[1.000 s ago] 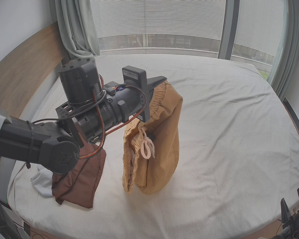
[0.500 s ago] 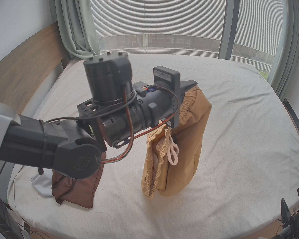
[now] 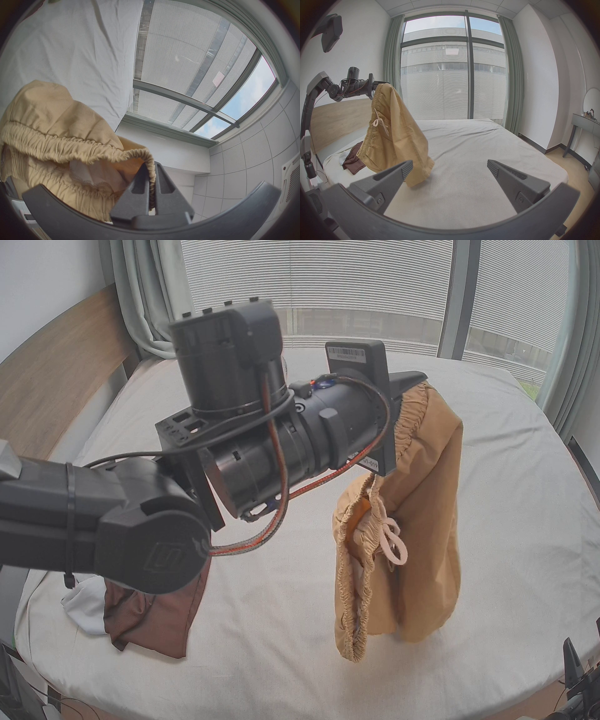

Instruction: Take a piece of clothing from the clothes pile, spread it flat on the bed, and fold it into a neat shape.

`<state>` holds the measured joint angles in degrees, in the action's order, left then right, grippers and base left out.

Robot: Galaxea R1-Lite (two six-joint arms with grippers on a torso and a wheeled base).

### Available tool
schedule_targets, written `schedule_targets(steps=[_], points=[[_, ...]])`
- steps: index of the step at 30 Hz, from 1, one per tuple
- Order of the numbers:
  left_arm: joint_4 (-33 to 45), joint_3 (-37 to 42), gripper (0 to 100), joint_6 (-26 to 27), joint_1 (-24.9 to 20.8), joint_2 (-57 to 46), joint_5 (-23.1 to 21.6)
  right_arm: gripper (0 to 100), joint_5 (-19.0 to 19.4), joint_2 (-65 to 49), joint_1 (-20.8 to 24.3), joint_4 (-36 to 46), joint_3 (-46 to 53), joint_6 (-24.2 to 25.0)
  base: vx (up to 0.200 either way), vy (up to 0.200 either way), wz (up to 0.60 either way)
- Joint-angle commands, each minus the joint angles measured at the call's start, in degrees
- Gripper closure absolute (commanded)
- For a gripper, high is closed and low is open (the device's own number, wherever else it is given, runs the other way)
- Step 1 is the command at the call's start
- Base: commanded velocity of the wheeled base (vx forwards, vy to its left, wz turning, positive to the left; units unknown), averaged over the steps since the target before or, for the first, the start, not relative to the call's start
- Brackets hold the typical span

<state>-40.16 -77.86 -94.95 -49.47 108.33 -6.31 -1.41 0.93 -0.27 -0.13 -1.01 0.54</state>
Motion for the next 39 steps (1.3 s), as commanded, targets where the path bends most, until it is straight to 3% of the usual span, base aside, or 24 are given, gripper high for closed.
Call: schedule_targets(steps=[1,9,14,15,21,26,29,38,39], points=[[-0.4,0.9,100,-0.3,0.8,0.3,0.1,0,0.0,-0.8,0.0,0.0,1.0,0.0,0.000,0.000,0.00],[-4.6,7.8,100,0.3,8.6,2.5,0.8,0,0.0,-0.8,0.0,0.0,1.0,0.0,0.000,0.000,0.00],[-8.0,12.5,100,3.2,10.7,1.7,2.0,0,0.0,-0.8,0.0,0.0,1.0,0.0,0.000,0.000,0.00],[-11.2,16.4,100,7.1,12.2,0.8,3.1,0,0.0,-0.8,0.0,0.0,1.0,0.0,0.000,0.000,0.00],[-17.9,25.4,100,11.6,15.2,-0.8,2.8,0,0.0,-0.8,0.0,0.0,1.0,0.0,0.000,0.000,0.00],[-21.4,32.0,100,18.5,17.5,-1.8,2.4,0,0.0,-0.8,0.0,0.0,1.0,-0.1,0.000,0.000,0.00],[-25.7,37.3,100,25.3,19.5,-1.9,0.8,0,0.0,-0.8,0.0,0.0,1.0,-0.1,0.000,0.000,0.00],[-33.2,43.4,100,32.6,25.7,-1.4,-3.0,0,0.1,-0.8,0.0,-0.1,1.0,-0.2,0.000,0.000,0.00],[-33.5,44.9,100,35.9,27.9,-1.1,-4.8,0,0.2,-0.8,0.0,-0.1,1.0,-0.2,0.000,0.000,0.00]])
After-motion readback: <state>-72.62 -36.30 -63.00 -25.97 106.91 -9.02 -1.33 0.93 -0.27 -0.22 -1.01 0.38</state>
